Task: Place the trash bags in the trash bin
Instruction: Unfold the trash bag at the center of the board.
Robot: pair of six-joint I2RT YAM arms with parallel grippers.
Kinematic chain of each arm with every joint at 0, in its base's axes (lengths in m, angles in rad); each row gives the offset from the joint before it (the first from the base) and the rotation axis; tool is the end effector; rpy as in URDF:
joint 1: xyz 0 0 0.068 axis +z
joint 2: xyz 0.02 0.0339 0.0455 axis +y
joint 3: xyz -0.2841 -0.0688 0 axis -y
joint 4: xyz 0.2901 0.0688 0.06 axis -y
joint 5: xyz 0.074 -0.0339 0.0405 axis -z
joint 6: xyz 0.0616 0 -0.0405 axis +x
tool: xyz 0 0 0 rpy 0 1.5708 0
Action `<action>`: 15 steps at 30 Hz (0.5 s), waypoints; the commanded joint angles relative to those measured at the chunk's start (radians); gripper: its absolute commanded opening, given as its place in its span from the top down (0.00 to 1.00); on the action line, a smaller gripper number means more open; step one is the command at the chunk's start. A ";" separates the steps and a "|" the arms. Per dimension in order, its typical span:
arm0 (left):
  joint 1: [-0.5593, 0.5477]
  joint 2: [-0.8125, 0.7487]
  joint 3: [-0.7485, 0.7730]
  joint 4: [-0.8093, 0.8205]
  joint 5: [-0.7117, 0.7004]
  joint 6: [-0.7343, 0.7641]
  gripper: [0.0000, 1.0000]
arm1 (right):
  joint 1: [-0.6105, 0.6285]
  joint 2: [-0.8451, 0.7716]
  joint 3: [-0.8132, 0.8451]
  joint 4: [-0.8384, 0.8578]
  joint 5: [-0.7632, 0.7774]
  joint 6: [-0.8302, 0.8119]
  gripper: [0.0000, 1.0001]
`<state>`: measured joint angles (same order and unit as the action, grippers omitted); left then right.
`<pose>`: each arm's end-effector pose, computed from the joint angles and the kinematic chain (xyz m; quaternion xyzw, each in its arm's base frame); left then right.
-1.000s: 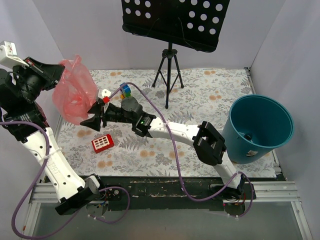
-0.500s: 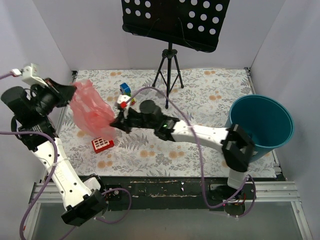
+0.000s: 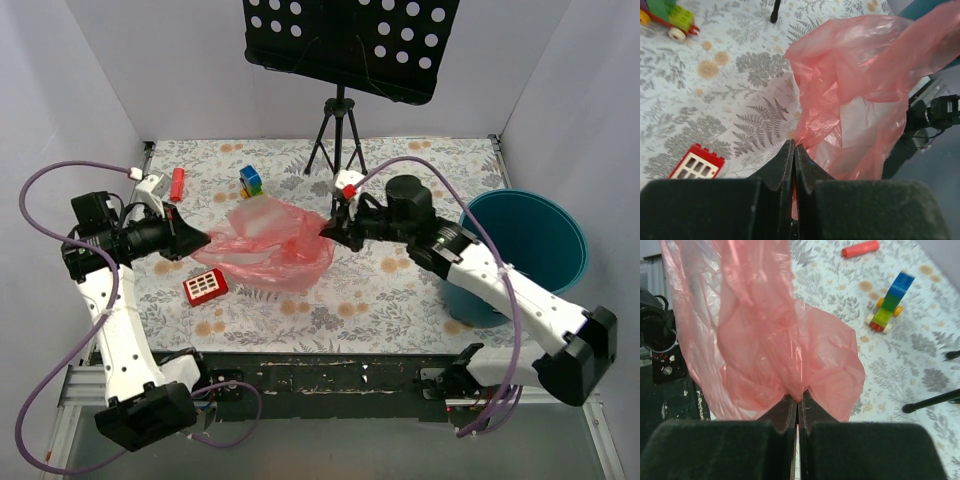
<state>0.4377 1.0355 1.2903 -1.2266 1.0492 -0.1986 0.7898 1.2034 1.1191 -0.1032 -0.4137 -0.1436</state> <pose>0.2035 0.0363 0.4026 -0.1183 0.8317 -0.4447 0.3106 0.2219 0.2590 0.3897 -0.4561 0.6142 0.3482 0.5417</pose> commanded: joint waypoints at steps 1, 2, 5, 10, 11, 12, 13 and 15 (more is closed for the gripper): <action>-0.047 0.111 -0.075 0.125 -0.105 -0.298 1.00 | -0.006 0.264 0.149 -0.069 0.004 -0.005 0.99; -0.045 0.154 -0.060 0.124 -0.142 -0.321 1.00 | -0.007 0.333 0.222 -0.091 0.021 -0.004 0.99; -0.044 0.292 0.085 0.107 -0.219 -0.412 1.00 | -0.021 0.692 0.674 -0.290 0.082 0.004 0.99; -0.033 0.396 0.667 0.260 -0.284 -0.614 1.00 | -0.017 1.058 1.605 -0.340 0.205 -0.103 0.99; -0.033 0.382 0.758 0.348 -0.284 -0.666 1.00 | 0.000 1.006 1.548 -0.176 0.246 -0.178 0.99; -0.033 0.353 0.800 0.474 -0.305 -0.702 1.00 | 0.012 0.898 1.412 0.028 0.278 -0.223 0.99; -0.036 0.294 0.776 0.716 -0.302 -0.752 1.00 | 0.020 0.781 1.192 0.355 0.286 -0.249 0.99; -0.034 0.142 0.620 1.146 -0.295 -0.824 1.00 | 0.049 0.648 1.018 0.784 0.227 -0.368 0.99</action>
<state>0.4053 1.4979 1.9617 -0.8066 0.7467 -0.8112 0.7761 2.2562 2.3112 -0.1558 -0.1936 -0.2829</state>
